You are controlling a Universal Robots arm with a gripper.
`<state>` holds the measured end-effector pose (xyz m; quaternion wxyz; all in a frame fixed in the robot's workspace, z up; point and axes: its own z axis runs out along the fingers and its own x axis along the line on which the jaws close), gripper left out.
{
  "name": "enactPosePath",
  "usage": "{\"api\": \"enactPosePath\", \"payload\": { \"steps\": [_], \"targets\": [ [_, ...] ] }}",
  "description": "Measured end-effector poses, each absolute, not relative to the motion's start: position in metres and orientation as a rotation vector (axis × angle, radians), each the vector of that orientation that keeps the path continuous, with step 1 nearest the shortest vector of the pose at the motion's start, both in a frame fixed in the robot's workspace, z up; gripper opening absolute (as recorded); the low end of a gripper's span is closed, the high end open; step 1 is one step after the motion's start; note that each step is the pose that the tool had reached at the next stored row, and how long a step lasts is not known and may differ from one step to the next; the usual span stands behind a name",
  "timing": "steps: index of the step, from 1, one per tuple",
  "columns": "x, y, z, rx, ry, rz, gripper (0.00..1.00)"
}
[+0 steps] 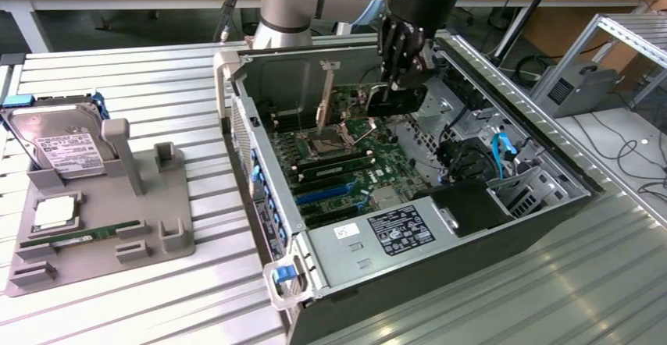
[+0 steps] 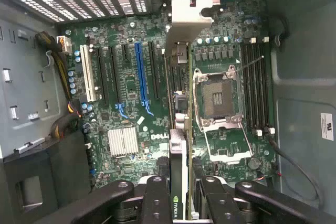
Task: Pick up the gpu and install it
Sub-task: 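Insert the gpu into the slot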
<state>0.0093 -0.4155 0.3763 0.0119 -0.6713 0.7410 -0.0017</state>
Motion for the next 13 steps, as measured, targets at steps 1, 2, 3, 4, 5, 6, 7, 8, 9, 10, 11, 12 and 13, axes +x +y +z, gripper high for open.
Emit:
{"api": "enactPosePath", "payload": {
  "steps": [1, 2, 3, 4, 5, 6, 7, 8, 9, 10, 11, 12, 13],
  "targets": [
    [0.0093, -0.4155, 0.3763, -2.105, 2.300, -0.005, 0.27],
    [0.0093, -0.4155, 0.3763, -2.116, 2.290, -0.005, 0.27],
    [0.0093, -0.4155, 0.3763, -2.125, 2.281, -0.005, 0.27],
    [0.0093, -0.4155, 0.3763, -2.134, 2.273, -0.005, 0.27],
    [0.0093, -0.4155, 0.3763, -2.143, 2.264, -0.004, 0.27],
    [0.0093, -0.4155, 0.3762, -2.153, 2.255, -0.004, 0.27],
    [0.0093, -0.4155, 0.3763, -2.177, 2.232, -0.004, 0.27],
    [0.0093, -0.4155, 0.3762, -2.204, 2.205, -0.003, 0.27],
    [0.0093, -0.4155, 0.3762, -2.217, 2.192, -0.003, 0.27],
    [0.0093, -0.4155, 0.3762, -2.226, 2.183, -0.003, 0.27],
    [0.0093, -0.4155, 0.3762, -2.233, 2.175, -0.003, 0.27],
    [0.0093, -0.4155, 0.3762, -2.233, 2.175, -0.003, 0.27],
    [0.0093, -0.4155, 0.3762, -2.233, 2.175, -0.003, 0.27]
  ]
}}
